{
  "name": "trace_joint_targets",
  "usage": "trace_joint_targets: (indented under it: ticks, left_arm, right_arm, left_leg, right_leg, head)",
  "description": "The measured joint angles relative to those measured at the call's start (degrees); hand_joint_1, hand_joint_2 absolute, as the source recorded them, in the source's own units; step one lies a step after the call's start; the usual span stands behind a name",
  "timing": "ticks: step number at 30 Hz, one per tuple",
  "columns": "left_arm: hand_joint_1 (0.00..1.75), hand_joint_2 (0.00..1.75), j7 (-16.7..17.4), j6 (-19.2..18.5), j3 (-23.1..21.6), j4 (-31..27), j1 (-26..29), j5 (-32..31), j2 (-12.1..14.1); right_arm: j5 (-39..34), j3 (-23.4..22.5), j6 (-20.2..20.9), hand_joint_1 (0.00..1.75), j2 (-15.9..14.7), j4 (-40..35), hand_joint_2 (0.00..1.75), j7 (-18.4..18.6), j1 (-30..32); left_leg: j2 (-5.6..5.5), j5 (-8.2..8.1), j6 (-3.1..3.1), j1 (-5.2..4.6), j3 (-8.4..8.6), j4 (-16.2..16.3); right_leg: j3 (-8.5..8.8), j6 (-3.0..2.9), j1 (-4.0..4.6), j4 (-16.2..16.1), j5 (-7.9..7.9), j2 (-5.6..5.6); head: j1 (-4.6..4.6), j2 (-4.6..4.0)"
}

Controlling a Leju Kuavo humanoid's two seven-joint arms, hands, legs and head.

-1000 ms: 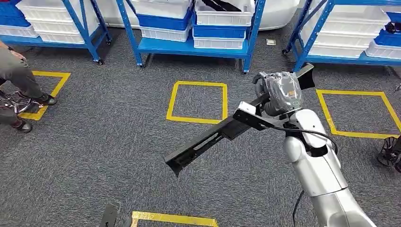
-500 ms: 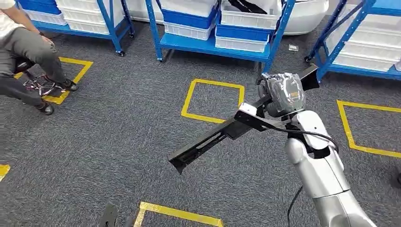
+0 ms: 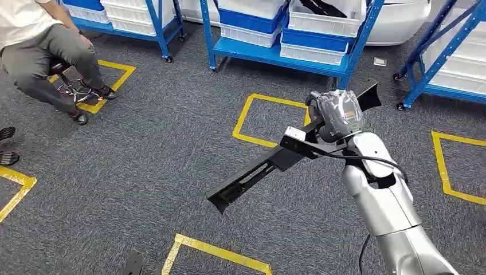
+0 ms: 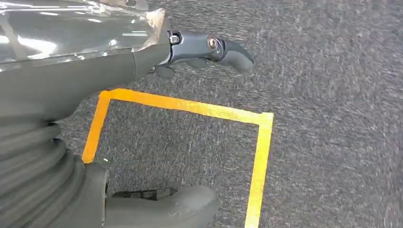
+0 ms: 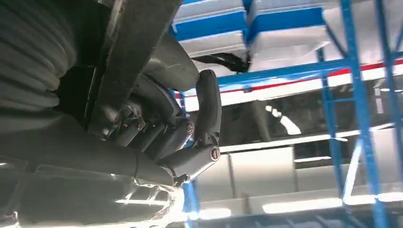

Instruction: Take the parts from the cabinet and place them on the table.

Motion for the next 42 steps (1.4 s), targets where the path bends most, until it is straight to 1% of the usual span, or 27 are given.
trace_joint_targets:
  ticks: [1, 4, 5, 7, 9, 10, 11, 12, 14, 15, 16, 19, 20, 21, 22, 24, 26, 27, 29, 30, 31, 34, 35, 36, 38, 40, 42]
  left_arm:
    - [0.00, 1.75, 0.07, 0.02, 0.11, 0.00, -0.01, 0.00, 0.01]
    - [0.00, 1.75, 0.83, -0.09, 0.20, 0.00, 0.03, -0.11, -0.04]
    - [0.00, 1.75, 1.59, -0.35, 0.20, 0.02, 0.05, -0.35, -0.13]
    - [0.00, 1.75, 2.45, -0.55, 0.29, 0.02, 0.09, -0.63, -0.22]
    - [0.00, 1.75, 2.64, -0.72, 0.28, 0.04, 0.06, -0.77, -0.32]
    - [0.00, 1.75, 2.78, -0.74, 0.29, 0.07, 0.20, -0.79, -0.46]
    - [0.00, 1.75, 2.82, -0.81, 0.28, 0.09, 0.33, -0.79, -0.50]
    - [0.00, 1.75, 2.90, -0.90, 0.28, 0.11, 0.41, -0.79, -0.52]
    - [0.00, 1.75, 4.15, -1.50, 0.31, 0.11, 0.40, -1.00, -0.54]
    - [0.00, 1.75, 5.65, -2.19, 0.31, 0.11, 0.40, -1.25, -0.52]
    - [0.00, 1.75, 8.61, -3.50, 0.29, 0.15, 0.38, -1.33, -0.50]
    - [0.00, 1.75, 21.94, -10.37, 0.28, 0.53, 1.22, -2.47, -0.43]
    - [0.00, 1.75, 24.86, -11.43, 0.29, 0.59, 1.74, -2.84, -0.17]
    - [0.00, 1.75, 26.22, -11.74, 0.26, 0.66, 2.17, -3.10, -0.21]
    - [0.00, 1.75, 27.13, -11.98, 0.26, 0.68, 2.25, -3.52, -0.19]
    - [0.00, 1.75, 28.20, -12.39, 0.24, 0.68, 2.06, -3.98, -0.04]
    - [0.00, 1.75, 28.63, -12.72, 0.22, 0.70, 2.20, -4.70, 0.09]
    - [0.00, 1.75, 28.68, -12.79, 0.16, 0.70, 2.28, -5.20, 0.26]
    - [0.00, 1.75, 28.68, -13.09, 0.04, 0.70, 2.23, -5.86, 0.62]
    - [0.00, 1.75, 28.70, -13.22, 0.00, 0.68, 2.13, -6.16, 0.70]
    - [0.00, 1.75, 28.81, -13.40, -0.09, 0.68, 1.75, -6.62, 0.42]
    - [0.00, 1.75, 29.18, -13.66, -0.46, 0.70, 1.68, -7.28, 0.64]
    - [0.00, 1.75, 29.33, -13.66, -0.48, 0.70, 1.78, -7.32, 0.64]
    - [0.00, 1.75, 29.42, -13.66, -0.48, 0.72, 1.90, -7.36, 0.75]
    - [0.00, 1.75, 29.51, -13.66, -0.50, 0.72, 1.85, -7.48, 0.88]
    - [0.00, 1.75, 29.51, -13.66, -0.61, 0.72, 1.68, -7.52, 0.88]
    - [0.00, 1.75, 29.57, -13.79, -0.87, 0.74, 1.84, -7.89, 0.83]
  right_arm:
    - [0.04, 0.09, 0.00, 1.75, 0.38, 0.43, 1.75, -0.02, -0.66]
    - [-0.22, 0.42, 0.05, 1.75, 1.75, 2.30, 1.75, -0.94, -2.42]
    - [-0.55, 0.50, 0.05, 1.75, 2.01, 2.88, 1.75, -1.59, -3.18]
    - [-1.12, 0.50, 0.02, 1.75, 2.17, 4.05, 1.75, -2.41, -4.67]
    - [-1.38, 0.48, 0.02, 1.75, 2.12, 5.25, 1.75, -2.49, -5.18]
    - [-1.40, 0.48, 0.02, 1.75, 2.12, 5.84, 1.75, -2.65, -5.15]
    - [-1.46, 0.50, 0.02, 1.75, 2.15, 6.28, 1.75, -2.78, -5.15]
    - [-1.49, 0.50, 0.02, 1.75, 2.17, 6.60, 1.75, -2.95, -5.20]
    - [-1.53, 0.53, 0.02, 1.75, 2.19, 7.06, 1.75, -3.17, -5.71]
    - [-1.62, 0.55, 0.02, 1.75, 2.21, 7.35, 1.75, -3.46, -6.13]
    - [-1.97, 0.64, 0.00, 1.75, 2.30, 7.85, 1.75, -3.85, -6.71]
    - [-2.51, 0.96, -0.11, 1.75, 3.33, 9.05, 1.75, -4.79, -7.78]
    - [-2.47, 1.01, -0.11, 1.75, 3.96, 9.31, 1.75, -4.79, -8.06]
    - [-2.40, 1.11, -0.11, 1.75, 4.39, 9.44, 1.75, -4.76, -8.42]
    - [-2.43, 1.22, -0.13, 1.75, 4.64, 9.49, 1.75, -4.55, -8.62]
    - [-2.21, 1.42, -0.11, 1.75, 4.79, 9.51, 1.75, -4.09, -8.89]
    - [-2.05, 1.53, 0.13, 1.75, 4.97, 9.51, 1.75, -3.67, -8.88]
    - [-1.90, 1.64, 0.46, 1.75, 5.12, 9.49, 1.75, -3.45, -8.93]
    - [-1.84, 1.86, 0.61, 1.75, 5.31, 9.42, 1.75, -3.30, -9.07]
    - [-1.68, 1.97, 0.94, 1.75, 5.47, 9.31, 1.75, -3.23, -9.31]
    - [-1.60, 2.10, 1.12, 1.75, 5.49, 9.01, 1.75, -3.17, -9.57]
    - [-1.49, 2.36, 1.53, 1.75, 5.84, 8.85, 1.75, -3.08, -10.52]
    - [-1.40, 2.52, 1.58, 1.75, 6.06, 8.85, 1.75, -3.08, -10.51]
    - [-1.38, 2.62, 1.58, 1.75, 6.04, 8.85, 1.75, -3.08, -10.51]
    - [-1.40, 2.78, 1.58, 1.75, 6.08, 8.83, 1.75, -3.08, -10.57]
    - [-1.38, 2.80, 1.60, 1.75, 5.91, 8.92, 1.75, -3.02, -10.37]
    - [-1.36, 2.89, 1.73, 1.75, 5.82, 9.01, 1.75, -2.97, -10.21]
  left_leg:
    - [-0.13, 0.29, -0.03, -0.21, 0.02, -0.15]
    - [-2.03, 0.69, 0.44, -0.59, -0.41, -0.38]
    - [-2.59, 1.47, 0.88, 0.04, 0.15, -1.34]
    - [-3.51, 2.09, 1.30, 0.35, 0.05, -1.78]
    - [-5.00, 2.22, 1.35, 0.44, -0.18, -1.77]
    - [-5.81, 2.31, 1.30, 0.45, -0.25, -1.76]
    - [-6.58, 2.38, 1.18, 0.50, -0.26, -1.73]
    - [-7.35, 2.44, 1.09, 0.56, -0.26, -1.67]
    - [-8.90, 2.48, 0.78, 0.79, -0.24, -1.38]
    - [-9.54, 2.41, 0.44, 0.81, -0.56, -1.11]
    - [-9.99, 2.32, -0.08, 0.51, -1.13, -0.60]
    - [-11.33, 3.18, -1.36, 0.98, -1.76, -1.22]
    - [-11.80, 3.29, -1.64, 0.96, -1.95, -1.15]
    - [-9.24, 2.37, -1.82, 0.84, -2.46, -0.15]
    - [-6.74, 0.60, -2.17, 0.77, -3.60, 2.41]
    - [-5.16, -3.78, -2.78, 1.22, -7.94, 11.26]
    - [-4.74, -5.20, -3.37, 1.76, -10.67, 16.83]
    - [-4.45, -3.98, -3.65, 2.12, -9.90, 15.45]
    - [-3.18, -0.13, -4.31, 2.78, -5.12, 7.14]
    - [-1.04, 1.19, -4.75, 3.06, -2.00, 2.42]
    - [1.50, 1.12, -4.84, 2.97, -0.47, -0.27]
    - [-1.18, 1.50, -2.86, 2.10, -1.22, 0.10]
    - [-1.94, 1.72, -2.24, 1.80, -1.23, -0.08]
    - [-2.57, 2.18, -1.40, 2.25, -0.99, -0.54]
    - [-3.78, 2.55, -0.60, 2.00, -1.24, -0.63]
    - [-5.41, 2.63, -0.26, 1.75, -1.44, -0.62]
    - [-7.21, 2.69, -0.16, 1.26, -1.47, -0.60]
  right_leg:
    - [-0.22, 0.04, 0.75, 0.06, -0.01, -0.38]
    - [-0.07, 0.21, 0.43, -0.18, 0.07, -1.84]
    - [-0.31, 0.49, 0.97, 0.13, -0.31, -1.69]
    - [-2.30, 0.40, 0.23, 4.55, -2.88, 2.42]
    - [-6.54, 0.24, 0.03, 14.39, -6.82, 3.55]
    - [-8.14, 0.55, -0.08, 17.95, -7.76, 3.64]
    - [-8.41, 0.98, -0.22, 18.42, -7.52, 3.64]
    - [-7.24, 1.62, -0.46, 16.01, -6.25, 3.66]
    - [-1.99, 3.01, -1.01, 5.36, -1.75, 4.60]
    - [0.00, 3.38, -1.54, 0.85, -0.40, 7.22]
    - [0.57, 2.92, -1.39, 0.19, -0.70, 8.29]
    - [0.16, 1.92, -0.56, 0.25, -0.17, 6.67]
    - [0.19, 1.17, -1.74, -0.49, 0.32, 6.06]
    - [0.40, 0.79, -1.68, -0.71, 0.60, 5.42]
    - [0.42, 0.02, -1.68, -0.83, 0.65, 4.92]
    - [0.39, -0.36, -1.36, -0.83, 0.59, 3.29]
    - [0.40, -0.37, -1.40, -0.83, 0.55, 1.62]
    - [0.40, -0.34, -1.54, -0.81, 0.53, 0.85]
    - [0.41, -0.06, -1.90, -0.72, 0.41, -0.35]
    - [0.53, 0.36, -1.85, -0.56, 0.27, -0.83]
    - [0.18, 1.10, -1.02, 0.02, -0.18, -1.28]
    - [0.81, 2.58, -0.44, -0.80, 0.04, -2.84]
    - [1.08, 3.08, -0.62, -0.99, 0.05, -3.60]
    - [0.46, 3.46, -1.15, -0.49, -0.41, -3.15]
    - [-2.23, 2.54, -1.28, 6.10, -4.15, 1.63]
    - [-6.89, 2.04, -1.10, 15.36, -7.41, 3.24]
    - [-8.41, 2.46, -0.65, 17.51, -7.14, 3.75]
  head:
    - [0.18, 0.00]
    - [0.00, 0.00]
    - [0.07, 0.00]
    - [0.02, 0.00]
    - [0.29, 0.00]
    - [0.29, 0.00]
    - [0.29, 0.00]
    - [0.26, 0.00]
    - [0.27, 0.00]
    - [0.31, 0.00]
    - [0.24, 0.00]
    - [0.27, 0.00]
    - [0.09, 0.00]
    - [0.22, 0.00]
    - [-0.56, 0.00]
    - [-0.63, 0.00]
    - [-0.70, 0.00]
    - [-0.67, 0.00]
    - [-0.67, 0.00]
    - [-0.72, 0.00]
    - [-1.25, 0.00]
    - [-0.30, 0.00]
    - [-0.30, 0.00]
    - [-0.24, 0.00]
    - [-0.06, 0.00]
    - [0.13, 0.00]
    - [0.24, 0.00]
